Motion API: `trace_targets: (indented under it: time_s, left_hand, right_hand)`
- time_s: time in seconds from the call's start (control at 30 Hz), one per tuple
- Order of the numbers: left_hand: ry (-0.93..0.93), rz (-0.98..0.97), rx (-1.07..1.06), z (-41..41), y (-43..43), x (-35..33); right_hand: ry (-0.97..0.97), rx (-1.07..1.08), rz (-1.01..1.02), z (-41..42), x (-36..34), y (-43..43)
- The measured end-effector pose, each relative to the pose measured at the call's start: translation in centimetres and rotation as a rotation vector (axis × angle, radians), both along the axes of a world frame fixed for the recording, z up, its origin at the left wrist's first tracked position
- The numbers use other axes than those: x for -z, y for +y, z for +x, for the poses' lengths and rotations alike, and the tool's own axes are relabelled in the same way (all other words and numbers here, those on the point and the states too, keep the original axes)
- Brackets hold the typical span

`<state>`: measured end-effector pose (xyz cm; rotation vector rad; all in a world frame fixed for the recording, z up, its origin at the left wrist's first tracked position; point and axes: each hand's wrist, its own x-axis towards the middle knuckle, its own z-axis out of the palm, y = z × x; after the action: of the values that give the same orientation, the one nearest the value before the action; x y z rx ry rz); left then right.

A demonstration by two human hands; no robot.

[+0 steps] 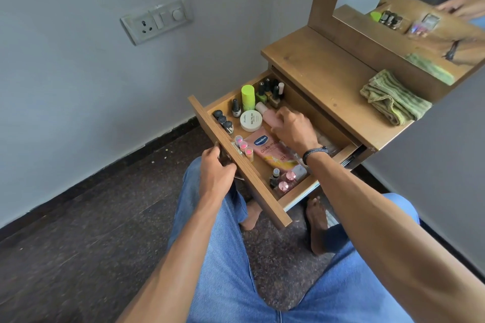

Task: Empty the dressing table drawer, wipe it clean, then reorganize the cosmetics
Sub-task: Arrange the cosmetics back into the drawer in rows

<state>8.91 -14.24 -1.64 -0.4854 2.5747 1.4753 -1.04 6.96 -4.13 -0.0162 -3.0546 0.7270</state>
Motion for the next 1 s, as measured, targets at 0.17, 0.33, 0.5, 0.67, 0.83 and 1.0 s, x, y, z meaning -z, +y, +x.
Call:
trace_targets:
  time_s: [0.17, 0.33, 0.5, 0.67, 0.83, 1.0]
  left_hand:
    - [0.009, 0.026, 0.0, 0.0, 0.0, 0.0]
    - [0.005, 0.017, 0.002, -0.1, 0.0, 0.2]
    - [0.005, 0.019, 0.004, 0.1, 0.0, 0.1]
    - [0.01, 0.016, 0.003, 0.0, -0.1, 0.2]
    - [0.041, 0.038, -0.105, -0.1, 0.1, -0.1]
    - [0.383, 0.048, -0.296, -0.2, 0.1, -1.4]
  right_hand:
    - [0.036, 0.028, 0.025, 0.2, -0.2, 0.6]
    - [0.048, 0.064, 0.007, 0.4, -1.1, 1.6]
    - [-0.005, 0.049, 0.004, 0.4, -1.4, 0.6]
    - [-0.022, 0.058, -0.017, 0.4, -1.3, -0.2]
    - [0.036, 0.137, -0.087, 1.2, -1.7, 0.1]
    - [-0.051, 0.104, -0.232, 2.0, -2.8, 0.9]
